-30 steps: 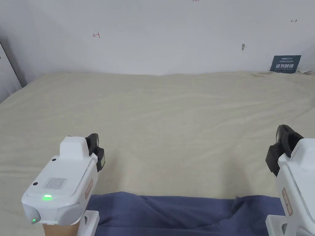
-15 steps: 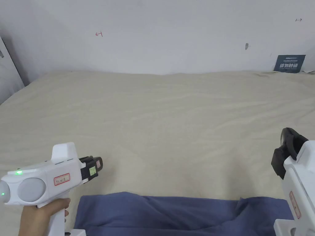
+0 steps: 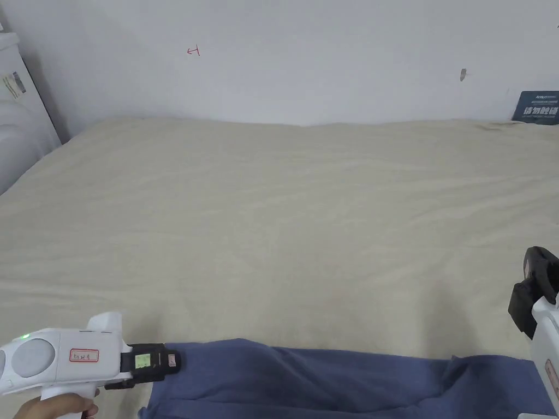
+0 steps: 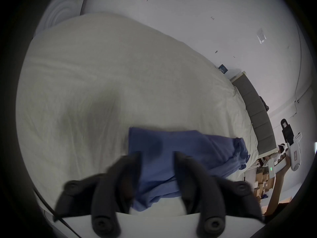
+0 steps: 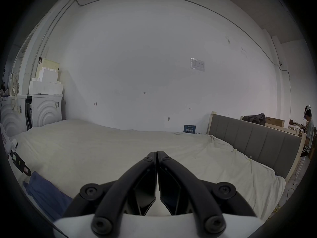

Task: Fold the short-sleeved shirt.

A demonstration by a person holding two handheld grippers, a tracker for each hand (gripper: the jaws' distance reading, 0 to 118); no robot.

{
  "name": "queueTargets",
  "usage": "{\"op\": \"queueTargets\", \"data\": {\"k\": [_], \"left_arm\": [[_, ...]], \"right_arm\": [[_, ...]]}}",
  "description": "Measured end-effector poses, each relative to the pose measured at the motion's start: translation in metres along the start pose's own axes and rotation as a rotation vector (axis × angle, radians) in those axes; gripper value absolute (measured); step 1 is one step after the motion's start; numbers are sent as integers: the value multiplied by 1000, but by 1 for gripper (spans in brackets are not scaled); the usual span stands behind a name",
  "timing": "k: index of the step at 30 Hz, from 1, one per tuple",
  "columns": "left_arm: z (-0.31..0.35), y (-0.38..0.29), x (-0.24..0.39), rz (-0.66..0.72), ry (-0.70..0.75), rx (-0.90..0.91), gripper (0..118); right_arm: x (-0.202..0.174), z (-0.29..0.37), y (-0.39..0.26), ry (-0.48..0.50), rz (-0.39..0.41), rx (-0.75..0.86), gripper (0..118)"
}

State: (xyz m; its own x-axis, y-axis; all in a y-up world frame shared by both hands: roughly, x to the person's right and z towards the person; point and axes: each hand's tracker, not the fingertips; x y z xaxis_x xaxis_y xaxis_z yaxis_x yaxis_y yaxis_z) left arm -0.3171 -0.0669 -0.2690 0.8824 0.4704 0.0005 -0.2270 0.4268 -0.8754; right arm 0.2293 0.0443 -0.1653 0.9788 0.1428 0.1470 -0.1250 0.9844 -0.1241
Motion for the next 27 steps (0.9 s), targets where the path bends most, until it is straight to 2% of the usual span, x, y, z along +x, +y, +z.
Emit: {"op": "queueTargets", "data": {"k": [2,3,13,14,17,20,21,22,24,25,27], "left_arm": [[-6,-5,-2,-18,21,-27,84],[-6,-10,3,-28,28,-38,85],[-37,-10,-4,-40,29,-94,84],[-37,-9,-2,-43,18,-93,81],[-41,-4,3,-51,2,-104,59],[-50,-5,14,-96,2,-135,56],[-51,-5,18,-117,11,-141,51],[-52,-5,20,-127,11,-141,42],[-54,-4,21,-134,15,-145,11],[-54,-3,21,-122,-18,-153,10],[-54,-5,26,-151,19,-152,8]], "right_arm": [[-2,-1,-2,5,1,-9,1],[-3,-2,-3,6,1,-12,1],[-5,-3,-9,15,8,-44,1],[-5,-3,-9,14,9,-46,1],[-2,-4,-10,13,4,-52,1],[-1,-4,-10,9,4,-55,1],[0,-4,-10,8,4,-55,1],[0,-4,-10,8,5,-56,1],[1,-3,-10,8,6,-59,1],[2,-3,-10,8,6,-59,1],[2,-2,-10,7,8,-61,1]]}}
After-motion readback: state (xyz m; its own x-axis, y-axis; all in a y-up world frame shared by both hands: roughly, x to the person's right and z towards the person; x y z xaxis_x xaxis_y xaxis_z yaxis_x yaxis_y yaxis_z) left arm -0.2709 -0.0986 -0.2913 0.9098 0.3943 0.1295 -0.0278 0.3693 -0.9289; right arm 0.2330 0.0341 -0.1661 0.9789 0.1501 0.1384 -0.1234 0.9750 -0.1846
